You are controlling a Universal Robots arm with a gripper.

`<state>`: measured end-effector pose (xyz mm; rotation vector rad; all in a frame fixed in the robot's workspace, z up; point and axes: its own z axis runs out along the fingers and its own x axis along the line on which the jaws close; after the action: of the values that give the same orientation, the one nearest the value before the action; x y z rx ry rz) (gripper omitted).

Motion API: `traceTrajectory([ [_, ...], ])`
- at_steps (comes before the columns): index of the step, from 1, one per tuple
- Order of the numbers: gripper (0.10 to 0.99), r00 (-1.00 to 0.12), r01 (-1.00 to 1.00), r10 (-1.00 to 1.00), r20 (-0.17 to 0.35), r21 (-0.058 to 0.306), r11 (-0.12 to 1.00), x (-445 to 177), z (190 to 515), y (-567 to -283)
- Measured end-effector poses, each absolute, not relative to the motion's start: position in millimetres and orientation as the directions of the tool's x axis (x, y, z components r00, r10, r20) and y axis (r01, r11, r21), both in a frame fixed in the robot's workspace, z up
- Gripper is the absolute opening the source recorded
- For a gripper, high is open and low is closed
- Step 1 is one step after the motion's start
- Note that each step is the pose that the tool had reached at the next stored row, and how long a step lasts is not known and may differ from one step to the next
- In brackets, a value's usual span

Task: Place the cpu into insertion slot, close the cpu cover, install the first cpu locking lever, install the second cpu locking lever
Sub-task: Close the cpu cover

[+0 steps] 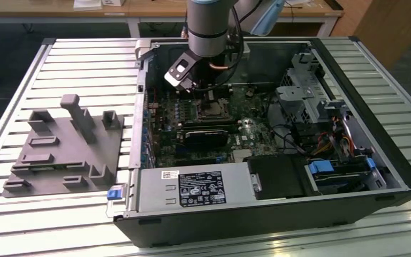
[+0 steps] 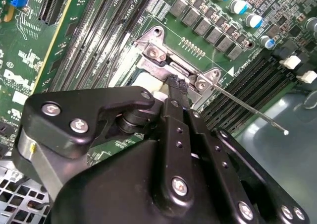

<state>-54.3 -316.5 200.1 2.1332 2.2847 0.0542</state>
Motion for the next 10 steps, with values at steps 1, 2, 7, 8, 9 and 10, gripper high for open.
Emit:
traceTrajectory([
  [1,0.106,-0.069,0.997,0.998,0.012,0.035,0.068,-54.3,199.5,-316.5],
  [2,0.106,-0.069,0.997,0.998,0.012,0.035,0.068,-54.0,198.8,-316.6],
  [7,0.106,-0.069,0.997,0.998,0.012,0.036,0.068,-49.7,197.1,-316.5],
  [8,0.106,-0.069,0.997,0.998,0.012,0.036,0.068,-49.7,197.6,-316.7],
  [9,0.106,-0.069,0.997,0.998,0.012,0.036,0.068,-49.6,198.1,-316.6],
  [10,0.106,-0.069,0.997,0.998,0.014,0.038,0.068,-49.3,199.4,-316.2],
])
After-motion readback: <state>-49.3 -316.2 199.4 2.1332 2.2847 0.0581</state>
